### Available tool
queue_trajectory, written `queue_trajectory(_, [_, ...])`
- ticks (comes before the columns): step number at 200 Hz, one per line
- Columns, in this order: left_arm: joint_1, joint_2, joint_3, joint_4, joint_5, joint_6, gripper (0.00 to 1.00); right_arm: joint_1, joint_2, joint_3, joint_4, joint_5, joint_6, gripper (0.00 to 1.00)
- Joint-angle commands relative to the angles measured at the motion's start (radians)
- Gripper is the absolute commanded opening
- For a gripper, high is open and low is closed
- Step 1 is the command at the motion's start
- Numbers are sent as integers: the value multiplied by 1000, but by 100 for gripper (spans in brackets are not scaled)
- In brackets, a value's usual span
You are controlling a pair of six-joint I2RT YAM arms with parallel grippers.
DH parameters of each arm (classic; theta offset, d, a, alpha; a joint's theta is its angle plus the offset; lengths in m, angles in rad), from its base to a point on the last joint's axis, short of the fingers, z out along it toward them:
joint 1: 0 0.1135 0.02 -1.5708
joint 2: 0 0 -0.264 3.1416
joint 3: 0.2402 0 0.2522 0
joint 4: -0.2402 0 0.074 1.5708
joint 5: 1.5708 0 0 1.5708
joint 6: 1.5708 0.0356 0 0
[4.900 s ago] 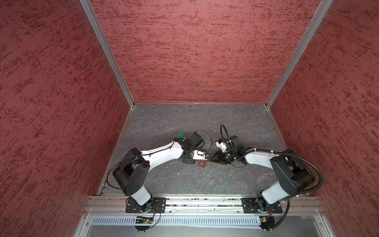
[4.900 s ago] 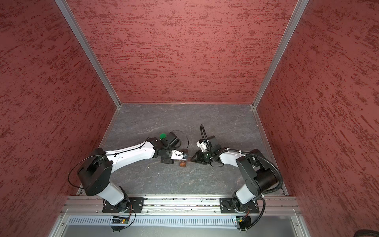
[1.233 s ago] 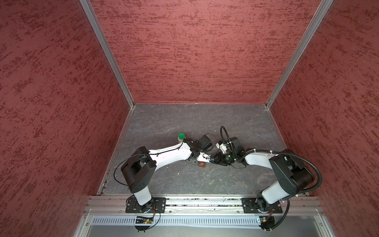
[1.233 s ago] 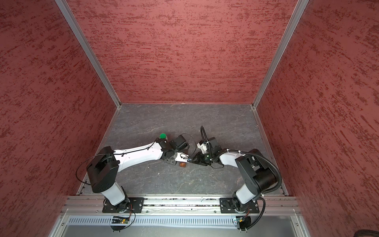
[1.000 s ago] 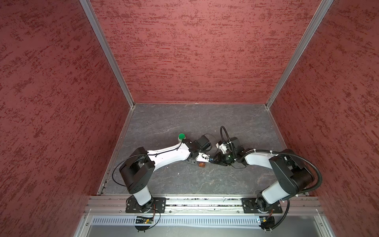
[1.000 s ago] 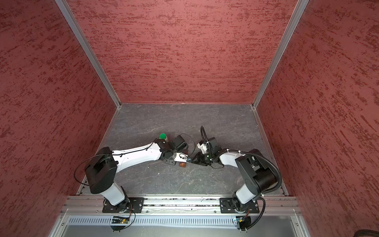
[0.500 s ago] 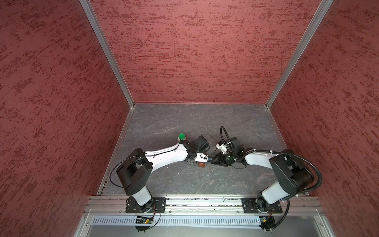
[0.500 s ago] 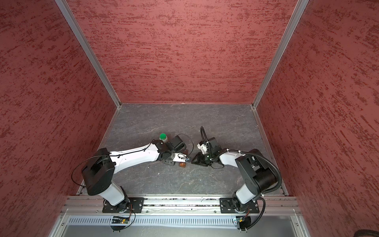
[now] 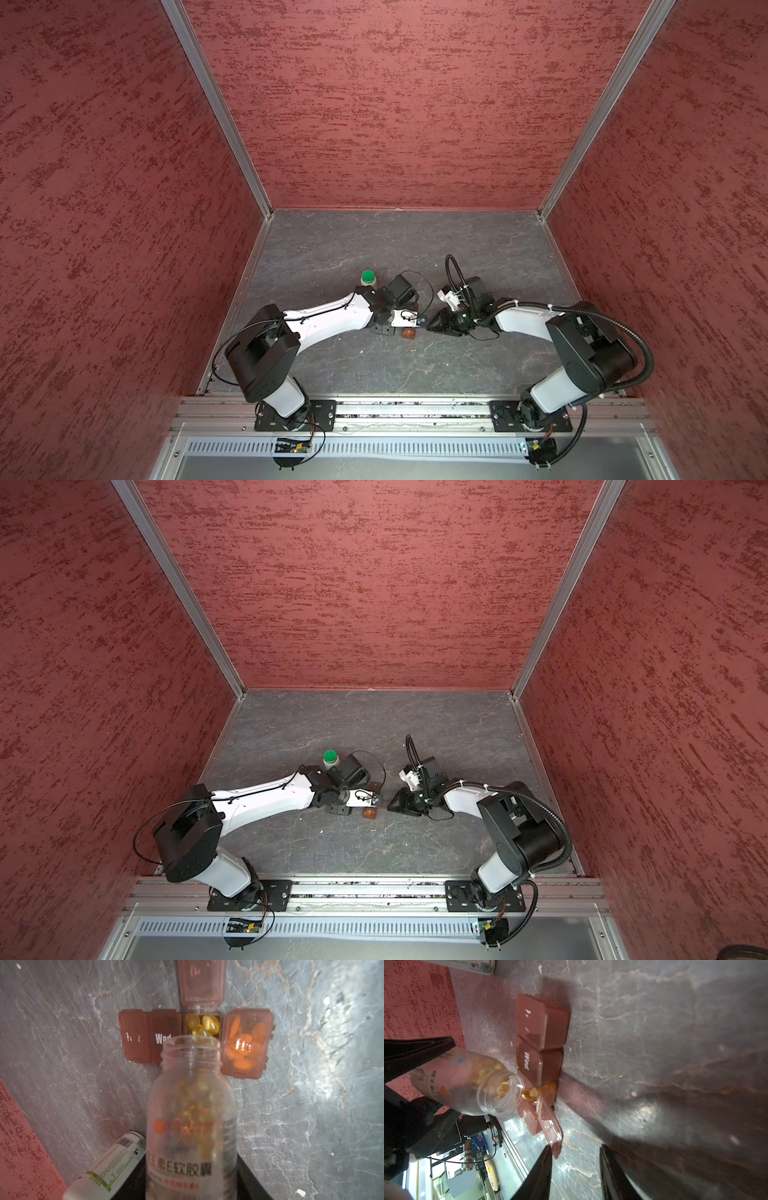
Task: Sort the pills into containers
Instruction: 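Pour yellow softgels from the bottle into the open compartment with the left gripper, then raise the bottle upright with the left gripper while right moves to the cap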
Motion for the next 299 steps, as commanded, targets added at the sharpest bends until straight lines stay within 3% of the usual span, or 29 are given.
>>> queue_trajectory(1, [7, -28, -13, 39, 32, -20, 0, 5, -23, 31, -13, 11, -17, 40])
queue_trajectory(103, [31, -96, -59, 71, 52, -42, 0, 5, -55, 46, -44, 20, -9, 41])
queue_trajectory(166, [46, -197, -100, 178, 97, -116, 0, 5, -88, 69, -61, 19, 17, 42])
queue_trajectory(225, [54, -267, -169, 393, 169, -234, 0, 5, -163, 138, -127, 69, 82, 49])
queue_trajectory(299, [64, -332, -317, 825, 258, -435, 0, -26, -315, 273, -371, 310, 86, 50])
